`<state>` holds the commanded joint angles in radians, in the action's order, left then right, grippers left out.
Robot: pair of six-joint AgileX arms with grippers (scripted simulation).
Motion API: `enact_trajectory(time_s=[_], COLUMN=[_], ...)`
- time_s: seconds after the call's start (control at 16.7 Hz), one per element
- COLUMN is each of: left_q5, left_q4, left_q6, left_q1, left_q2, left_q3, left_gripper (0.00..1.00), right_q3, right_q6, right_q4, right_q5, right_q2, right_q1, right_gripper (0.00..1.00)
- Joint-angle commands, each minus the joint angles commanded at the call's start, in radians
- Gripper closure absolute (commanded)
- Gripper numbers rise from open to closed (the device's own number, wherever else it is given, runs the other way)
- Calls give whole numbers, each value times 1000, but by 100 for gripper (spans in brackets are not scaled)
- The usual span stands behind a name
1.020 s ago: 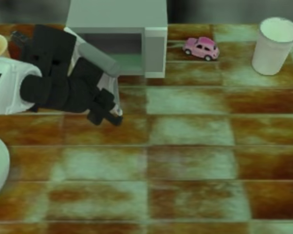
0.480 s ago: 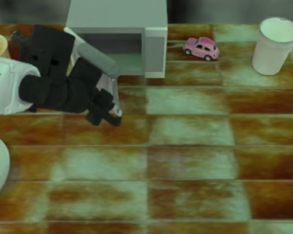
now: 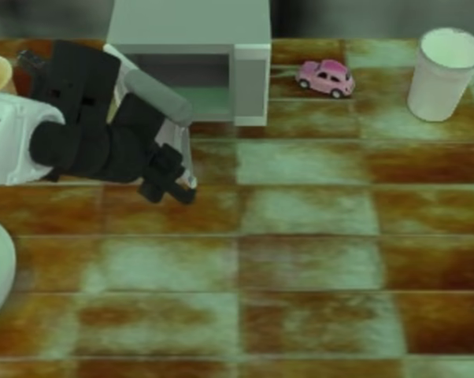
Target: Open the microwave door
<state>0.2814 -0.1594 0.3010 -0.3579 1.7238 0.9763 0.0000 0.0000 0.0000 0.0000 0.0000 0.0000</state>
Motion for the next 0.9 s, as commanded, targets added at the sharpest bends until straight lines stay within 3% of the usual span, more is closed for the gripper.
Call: enact_trajectory(time_s=[0.48,0.9], left_q5=[0,49], left_q4=[0,-22], left_q6=[0,67], left_q1=[0,30], left_q2=[0,-9], left_q3=[0,-7], left_gripper=[100,100], right_q3=[0,0], right_q6=[0,0], right_q4=[0,0], right_q5=[0,0], right_q2=[0,0], right_q1=[0,0], right_gripper=[0,0])
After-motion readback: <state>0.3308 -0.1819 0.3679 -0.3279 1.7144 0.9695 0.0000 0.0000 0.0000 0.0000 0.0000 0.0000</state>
